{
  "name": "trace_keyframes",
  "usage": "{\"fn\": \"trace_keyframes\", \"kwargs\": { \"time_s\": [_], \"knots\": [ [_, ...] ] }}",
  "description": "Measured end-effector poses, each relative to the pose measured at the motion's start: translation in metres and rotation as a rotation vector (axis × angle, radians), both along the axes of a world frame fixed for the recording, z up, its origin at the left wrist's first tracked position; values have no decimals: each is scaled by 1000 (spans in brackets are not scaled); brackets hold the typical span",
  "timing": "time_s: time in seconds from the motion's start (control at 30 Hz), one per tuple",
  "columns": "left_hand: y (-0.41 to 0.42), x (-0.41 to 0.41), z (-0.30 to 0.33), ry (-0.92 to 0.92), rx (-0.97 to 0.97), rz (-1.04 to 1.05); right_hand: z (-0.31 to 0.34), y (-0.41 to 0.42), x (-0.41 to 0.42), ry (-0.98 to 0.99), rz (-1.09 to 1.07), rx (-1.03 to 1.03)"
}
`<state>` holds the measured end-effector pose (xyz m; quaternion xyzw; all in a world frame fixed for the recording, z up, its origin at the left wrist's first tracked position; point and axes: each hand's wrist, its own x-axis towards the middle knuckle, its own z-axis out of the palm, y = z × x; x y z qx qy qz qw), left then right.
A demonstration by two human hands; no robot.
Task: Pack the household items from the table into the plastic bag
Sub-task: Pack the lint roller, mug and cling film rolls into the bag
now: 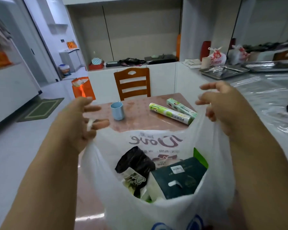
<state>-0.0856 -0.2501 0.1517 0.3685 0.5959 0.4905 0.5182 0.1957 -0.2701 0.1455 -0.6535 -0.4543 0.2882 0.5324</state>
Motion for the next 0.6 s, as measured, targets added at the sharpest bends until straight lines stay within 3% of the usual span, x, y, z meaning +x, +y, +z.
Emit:
{"fn": "trace_keyframes", "kwargs": {
  "time_s": [0.1, 0.17, 0.4, 0.6],
  "knots": [
    [2, 2, 28, -24, 86, 36, 25, 3, 4, 180, 53, 143],
    [5, 3, 31, -15, 99, 38, 27, 6, 4, 150, 87, 155],
    [1, 6, -21, 220, -97, -117, -25, 10, -5, -266, 187, -359],
    [-1, 7, -3, 466, -114, -167, -14, 6, -13, -615, 133, -367]
  ]
}}
